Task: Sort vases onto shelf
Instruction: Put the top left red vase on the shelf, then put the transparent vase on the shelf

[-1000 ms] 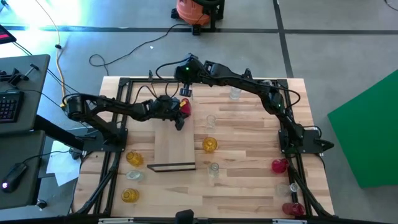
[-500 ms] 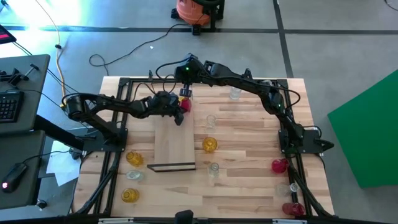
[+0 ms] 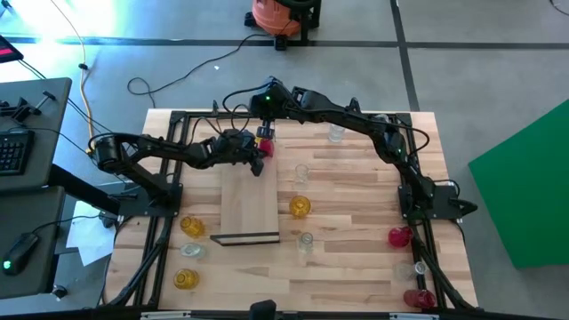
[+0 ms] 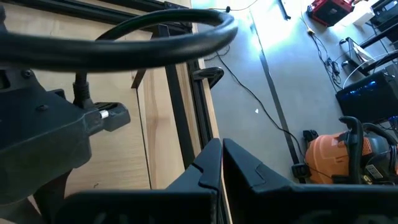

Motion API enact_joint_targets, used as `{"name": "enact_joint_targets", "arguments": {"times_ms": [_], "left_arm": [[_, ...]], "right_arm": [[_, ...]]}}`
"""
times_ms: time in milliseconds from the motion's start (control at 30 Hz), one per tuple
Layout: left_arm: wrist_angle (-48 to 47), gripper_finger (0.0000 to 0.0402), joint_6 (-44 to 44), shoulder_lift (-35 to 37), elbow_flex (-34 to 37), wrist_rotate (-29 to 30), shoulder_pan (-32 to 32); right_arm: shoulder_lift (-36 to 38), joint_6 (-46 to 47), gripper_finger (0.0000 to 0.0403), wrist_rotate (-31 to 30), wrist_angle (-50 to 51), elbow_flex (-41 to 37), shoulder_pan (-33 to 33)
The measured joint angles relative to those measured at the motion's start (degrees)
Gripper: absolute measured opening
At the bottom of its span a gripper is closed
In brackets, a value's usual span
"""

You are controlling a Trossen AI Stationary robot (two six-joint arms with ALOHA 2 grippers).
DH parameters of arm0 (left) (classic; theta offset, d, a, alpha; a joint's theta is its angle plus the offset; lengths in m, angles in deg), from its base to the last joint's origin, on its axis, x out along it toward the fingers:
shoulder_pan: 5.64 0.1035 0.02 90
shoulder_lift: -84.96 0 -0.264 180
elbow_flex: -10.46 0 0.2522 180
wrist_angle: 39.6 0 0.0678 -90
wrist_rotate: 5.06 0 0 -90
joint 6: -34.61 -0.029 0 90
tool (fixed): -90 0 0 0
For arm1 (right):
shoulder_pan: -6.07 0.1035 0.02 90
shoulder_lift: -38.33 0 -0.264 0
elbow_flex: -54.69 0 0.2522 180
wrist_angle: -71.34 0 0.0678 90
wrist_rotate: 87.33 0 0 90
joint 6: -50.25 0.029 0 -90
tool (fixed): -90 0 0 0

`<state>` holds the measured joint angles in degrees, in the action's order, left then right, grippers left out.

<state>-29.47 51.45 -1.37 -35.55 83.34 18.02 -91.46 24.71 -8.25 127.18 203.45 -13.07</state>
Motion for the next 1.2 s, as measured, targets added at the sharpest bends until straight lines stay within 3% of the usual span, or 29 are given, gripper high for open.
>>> {"name": "enact_joint_targets", "arguments": {"times_ms": [633,833,1000,1200], "left_arm": [[2.91,0.0000,1.01,0.00,0.00,2.54,0.00],[2.86,0.0000,1.55,0.33,0.01,-0.02,-1.98],[2.99,0.0000,0.43,6.04,0.07,0.23,-6.24],[-5.00,0.0000,-1.08,20.04,0.04,4.11,-8.04]], "right_arm": [[0.00,1.63,0.0000,0.61,-0.32,0.00,0.02],[0.00,2.58,0.0000,0.57,-0.32,-0.01,0.02],[0.53,2.38,0.0000,0.04,-0.17,-0.06,0.04],[4.90,0.79,0.0000,-4.69,-0.46,-0.06,-0.23]]}}
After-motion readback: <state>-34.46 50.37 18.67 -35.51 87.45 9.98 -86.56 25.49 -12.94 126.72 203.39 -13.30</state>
